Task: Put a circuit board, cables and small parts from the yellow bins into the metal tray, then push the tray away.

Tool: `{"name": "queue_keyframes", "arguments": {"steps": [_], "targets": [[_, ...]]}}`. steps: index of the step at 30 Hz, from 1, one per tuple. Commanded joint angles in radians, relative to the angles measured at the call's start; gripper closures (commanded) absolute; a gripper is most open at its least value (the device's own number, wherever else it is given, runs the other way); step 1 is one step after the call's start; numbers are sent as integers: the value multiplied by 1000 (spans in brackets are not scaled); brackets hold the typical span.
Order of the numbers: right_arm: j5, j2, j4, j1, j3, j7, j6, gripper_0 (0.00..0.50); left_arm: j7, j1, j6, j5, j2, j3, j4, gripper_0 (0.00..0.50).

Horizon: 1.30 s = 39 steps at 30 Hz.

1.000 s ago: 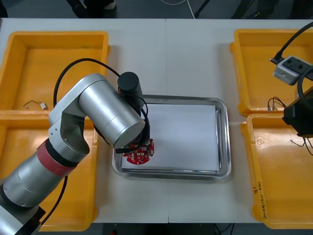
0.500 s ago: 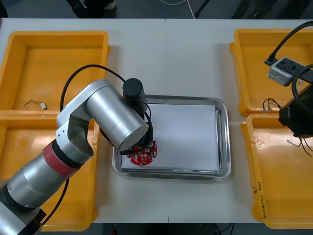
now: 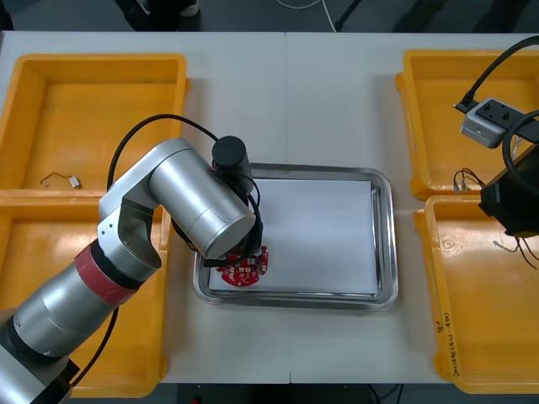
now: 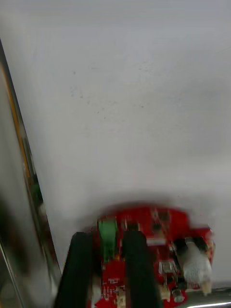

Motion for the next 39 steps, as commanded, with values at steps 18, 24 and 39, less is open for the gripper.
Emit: {"name": "queue_keyframes", "arguments": {"steps": [18, 24, 39], "targets": [[-25, -4, -12, -28, 7, 61, 4, 500, -63, -29, -1, 14, -23, -30, -55, 0], [-31, 16, -13, -29, 10, 84, 4, 500, -57, -29, 41, 14, -13, 25, -144, 0], [116, 169, -7, -186, 245, 101, 4, 500, -62, -35, 212, 51, 7, 287, -379, 0]]}}
